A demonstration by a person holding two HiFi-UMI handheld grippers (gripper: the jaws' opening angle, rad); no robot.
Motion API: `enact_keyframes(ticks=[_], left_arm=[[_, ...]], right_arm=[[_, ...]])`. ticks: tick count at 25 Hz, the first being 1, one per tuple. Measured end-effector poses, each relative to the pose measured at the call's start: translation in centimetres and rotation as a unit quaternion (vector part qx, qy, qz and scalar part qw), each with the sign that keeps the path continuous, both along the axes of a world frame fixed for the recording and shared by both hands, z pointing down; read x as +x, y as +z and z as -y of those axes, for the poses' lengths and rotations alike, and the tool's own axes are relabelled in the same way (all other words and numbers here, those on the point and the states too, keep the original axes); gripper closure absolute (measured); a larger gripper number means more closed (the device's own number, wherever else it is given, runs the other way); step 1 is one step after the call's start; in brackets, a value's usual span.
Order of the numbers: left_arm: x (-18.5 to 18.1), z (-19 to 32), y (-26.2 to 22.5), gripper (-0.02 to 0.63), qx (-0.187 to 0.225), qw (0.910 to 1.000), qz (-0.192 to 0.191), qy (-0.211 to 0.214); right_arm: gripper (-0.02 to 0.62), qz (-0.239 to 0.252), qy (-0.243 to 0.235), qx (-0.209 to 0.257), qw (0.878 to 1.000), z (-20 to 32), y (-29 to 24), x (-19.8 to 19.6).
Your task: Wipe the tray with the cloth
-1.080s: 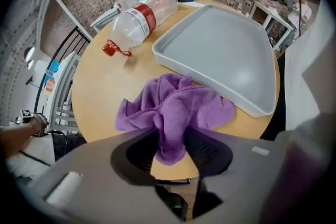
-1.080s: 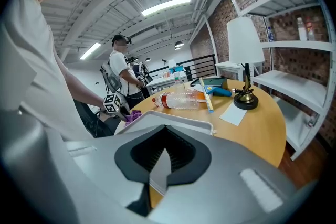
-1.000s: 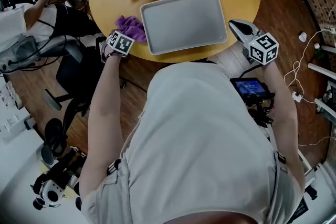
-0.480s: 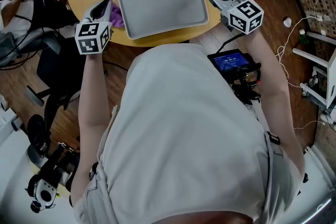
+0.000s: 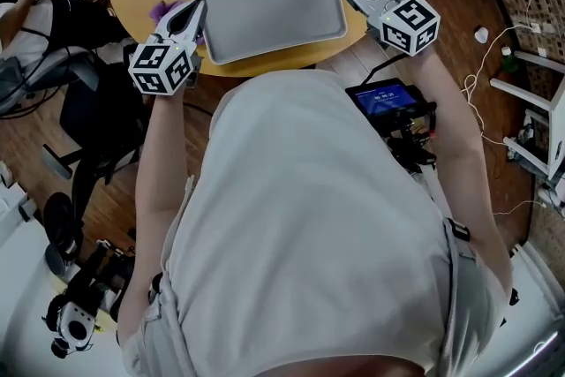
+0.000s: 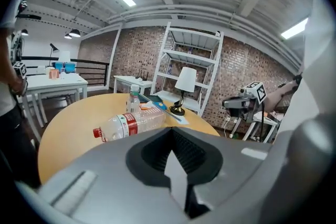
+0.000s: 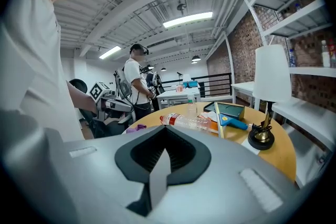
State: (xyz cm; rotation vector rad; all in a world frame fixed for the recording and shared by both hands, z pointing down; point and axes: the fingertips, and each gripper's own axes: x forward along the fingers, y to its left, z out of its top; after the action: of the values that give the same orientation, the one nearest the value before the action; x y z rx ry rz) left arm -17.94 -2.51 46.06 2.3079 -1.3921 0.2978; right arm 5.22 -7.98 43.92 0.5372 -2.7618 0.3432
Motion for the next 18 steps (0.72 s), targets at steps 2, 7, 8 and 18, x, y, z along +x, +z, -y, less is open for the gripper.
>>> enact_keyframes(ticks=[2, 7, 8, 18], left_arm=[[0.1, 0.0, 0.2, 0.604, -0.002, 1.0000, 0.000, 0.001], [0.7, -0.1, 0.3, 0.604, -0.004, 1.0000, 0.000, 0.006], [0.8, -0.2, 0.4, 0.604, -0.004, 1.0000, 0.000, 0.006], [2.0, -1.0, 1.6, 0.604, -0.018, 0.9996, 0.003, 0.020]], right_arm=[[0.595, -0.001, 0.001, -0.002, 1.000, 0.0, 0.2, 0.1], [0.595, 0.001, 0.000, -0.003, 1.000, -0.1, 0.2, 0.0], [0.595, 0.002, 0.000, -0.003, 1.000, -0.1, 0.2, -0.1], [0.595, 0.002, -0.002, -0.003, 1.000, -0.4, 0.6, 0.0]])
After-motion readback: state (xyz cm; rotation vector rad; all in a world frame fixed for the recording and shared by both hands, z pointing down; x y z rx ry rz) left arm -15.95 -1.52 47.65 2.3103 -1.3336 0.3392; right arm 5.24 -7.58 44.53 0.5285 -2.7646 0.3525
